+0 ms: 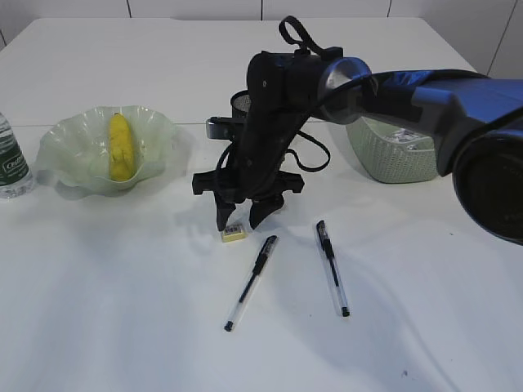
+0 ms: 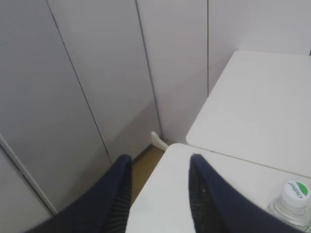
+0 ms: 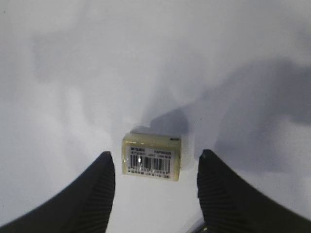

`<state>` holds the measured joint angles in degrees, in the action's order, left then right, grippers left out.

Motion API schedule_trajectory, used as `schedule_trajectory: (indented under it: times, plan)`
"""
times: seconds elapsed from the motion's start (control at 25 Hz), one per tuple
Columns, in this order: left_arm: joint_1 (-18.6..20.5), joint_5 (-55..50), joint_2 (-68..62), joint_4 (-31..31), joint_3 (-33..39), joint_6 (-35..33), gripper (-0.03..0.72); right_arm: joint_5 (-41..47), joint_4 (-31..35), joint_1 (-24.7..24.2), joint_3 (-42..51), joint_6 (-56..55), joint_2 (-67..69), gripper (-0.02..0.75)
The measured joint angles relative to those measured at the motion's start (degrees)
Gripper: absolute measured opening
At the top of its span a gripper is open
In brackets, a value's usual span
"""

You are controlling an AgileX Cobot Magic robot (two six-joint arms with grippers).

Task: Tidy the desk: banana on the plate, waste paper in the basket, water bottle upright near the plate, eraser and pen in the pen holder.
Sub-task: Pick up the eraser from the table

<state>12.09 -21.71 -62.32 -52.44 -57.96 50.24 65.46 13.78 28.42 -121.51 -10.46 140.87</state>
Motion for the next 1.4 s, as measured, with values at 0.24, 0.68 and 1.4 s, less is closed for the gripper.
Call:
schedule_trajectory:
  times: [0.24, 0.68, 1.4]
  plan:
    - [0.0, -0.04, 0.0, 0.0, 0.0, 0.0, 0.269, -1.19, 1.33, 0.0, 0.0, 0.0, 0.0, 0.41]
    - [0.0, -0.14, 0.0, -1.64, 0.0, 0.0, 0.267, -3.78, 6.59, 0.0, 0.0, 0.12, 0.0, 0.41]
    - [0.0, -0.14, 0.0, -1.71, 0.0, 0.0, 0.265, -2.97, -2.06, 0.0, 0.0, -0.45, 0.12, 0.408]
